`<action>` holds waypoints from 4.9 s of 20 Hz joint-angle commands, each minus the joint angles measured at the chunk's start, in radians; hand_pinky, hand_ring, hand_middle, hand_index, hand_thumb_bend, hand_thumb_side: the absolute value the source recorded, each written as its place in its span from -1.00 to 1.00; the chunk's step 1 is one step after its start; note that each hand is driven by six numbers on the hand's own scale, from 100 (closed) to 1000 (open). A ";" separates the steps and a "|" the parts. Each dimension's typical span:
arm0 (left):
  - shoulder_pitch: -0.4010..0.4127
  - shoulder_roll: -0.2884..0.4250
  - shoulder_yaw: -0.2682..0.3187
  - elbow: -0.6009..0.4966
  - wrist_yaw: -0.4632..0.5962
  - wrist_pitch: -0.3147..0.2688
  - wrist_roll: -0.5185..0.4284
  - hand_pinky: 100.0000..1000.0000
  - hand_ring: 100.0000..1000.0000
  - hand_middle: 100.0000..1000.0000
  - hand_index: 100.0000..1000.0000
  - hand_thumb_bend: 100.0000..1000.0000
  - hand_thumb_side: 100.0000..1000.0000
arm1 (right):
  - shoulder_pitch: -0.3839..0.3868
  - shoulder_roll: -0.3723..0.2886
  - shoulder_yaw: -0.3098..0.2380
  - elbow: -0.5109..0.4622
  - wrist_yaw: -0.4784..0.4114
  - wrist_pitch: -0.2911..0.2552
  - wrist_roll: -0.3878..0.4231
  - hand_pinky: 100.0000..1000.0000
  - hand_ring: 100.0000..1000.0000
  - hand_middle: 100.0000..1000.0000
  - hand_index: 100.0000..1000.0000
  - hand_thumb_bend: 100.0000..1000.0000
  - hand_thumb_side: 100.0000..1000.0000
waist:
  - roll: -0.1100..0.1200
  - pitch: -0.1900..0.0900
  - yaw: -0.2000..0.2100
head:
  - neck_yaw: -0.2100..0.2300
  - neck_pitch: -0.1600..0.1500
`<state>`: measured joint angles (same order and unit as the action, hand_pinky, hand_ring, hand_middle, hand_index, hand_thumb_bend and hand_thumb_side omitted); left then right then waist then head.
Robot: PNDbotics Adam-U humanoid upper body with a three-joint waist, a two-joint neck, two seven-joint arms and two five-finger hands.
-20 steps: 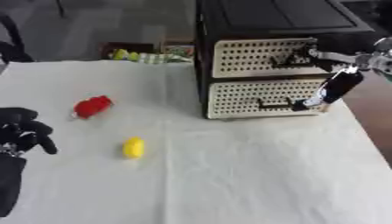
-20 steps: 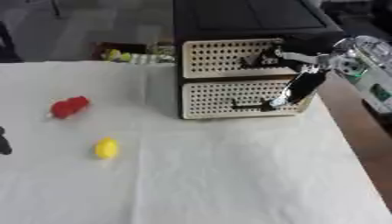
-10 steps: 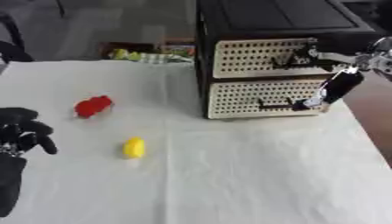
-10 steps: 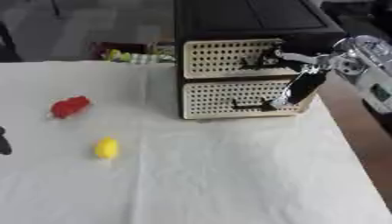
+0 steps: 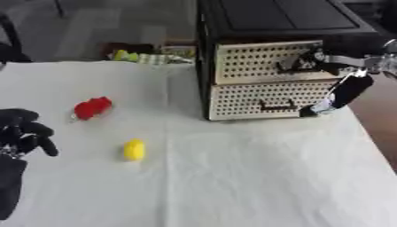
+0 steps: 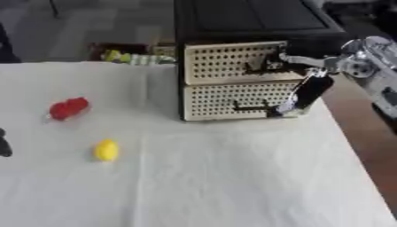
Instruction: Pick up objects from table and place into drawer.
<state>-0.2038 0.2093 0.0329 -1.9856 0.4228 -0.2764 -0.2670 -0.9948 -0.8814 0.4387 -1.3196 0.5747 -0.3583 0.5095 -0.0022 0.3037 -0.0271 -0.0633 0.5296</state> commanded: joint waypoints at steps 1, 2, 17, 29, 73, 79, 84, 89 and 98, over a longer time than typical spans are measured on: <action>-0.012 0.007 -0.001 -0.014 0.000 0.003 0.001 -0.25 0.11 0.21 0.31 -0.92 0.72 | -0.001 -0.049 -0.009 -0.049 -0.042 0.008 0.021 -1.00 -0.63 -1.00 0.49 0.17 0.03 | -0.002 -0.018 -0.002 | -0.001 -0.005; -0.012 0.007 -0.002 -0.014 0.001 0.004 0.001 -0.25 0.11 0.21 0.31 -0.92 0.72 | 0.005 -0.054 -0.010 -0.058 -0.052 0.012 0.027 -1.00 -0.63 -1.00 0.49 0.17 0.02 | -0.002 -0.019 -0.003 | -0.001 -0.004; -0.013 0.008 -0.003 -0.014 0.004 0.006 0.002 -0.25 0.11 0.21 0.30 -0.92 0.72 | 0.103 -0.124 -0.025 -0.179 -0.125 0.064 0.059 -1.00 -0.63 -1.00 0.50 0.17 0.00 | -0.002 -0.021 -0.007 | -0.005 -0.007; -0.011 0.005 -0.004 -0.014 0.002 0.009 0.003 -0.25 0.11 0.22 0.30 -0.92 0.72 | 0.173 -0.147 -0.044 -0.233 -0.171 0.098 0.096 -1.00 -0.64 -1.00 0.50 0.18 -0.03 | 0.001 -0.023 -0.008 | -0.009 -0.007; -0.008 0.003 -0.007 -0.014 0.000 0.026 -0.002 -0.25 0.12 0.22 0.28 -0.90 0.74 | 0.302 -0.227 -0.095 -0.453 -0.402 0.240 0.150 -1.00 -0.63 -1.00 0.50 0.28 -0.04 | -0.002 -0.022 -0.016 | -0.006 -0.012; -0.010 0.003 -0.007 -0.014 0.000 0.028 0.000 -0.25 0.12 0.22 0.28 -0.90 0.74 | 0.320 -0.243 -0.110 -0.485 -0.439 0.263 0.149 -1.00 -0.63 -1.00 0.49 0.29 -0.05 | -0.004 -0.021 -0.018 | -0.004 -0.013; -0.011 0.003 -0.007 -0.014 0.001 0.028 0.000 -0.25 0.12 0.22 0.28 -0.90 0.74 | 0.341 -0.251 -0.118 -0.507 -0.449 0.275 0.159 -1.00 -0.64 -1.00 0.54 0.28 -0.06 | -0.005 -0.021 -0.018 | -0.004 -0.014; -0.012 0.002 -0.007 -0.014 0.000 0.028 0.000 -0.25 0.12 0.22 0.28 -0.90 0.74 | 0.348 -0.247 -0.123 -0.511 -0.454 0.277 0.165 -1.00 -0.62 -1.00 0.68 0.27 -0.06 | -0.004 -0.021 -0.017 | -0.003 -0.014; -0.011 0.001 -0.008 -0.014 -0.003 0.031 -0.001 -0.25 0.12 0.22 0.28 -0.90 0.74 | 0.360 -0.254 -0.131 -0.534 -0.474 0.274 0.162 -0.99 -0.61 -1.00 0.73 0.23 -0.11 | -0.006 -0.020 -0.018 | -0.003 -0.014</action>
<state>-0.2041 0.2018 0.0268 -1.9856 0.4225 -0.2480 -0.2685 -0.6243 -1.1047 0.3221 -1.8356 0.1117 -0.0817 0.6686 -0.0053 0.2977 -0.0460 -0.0675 0.5250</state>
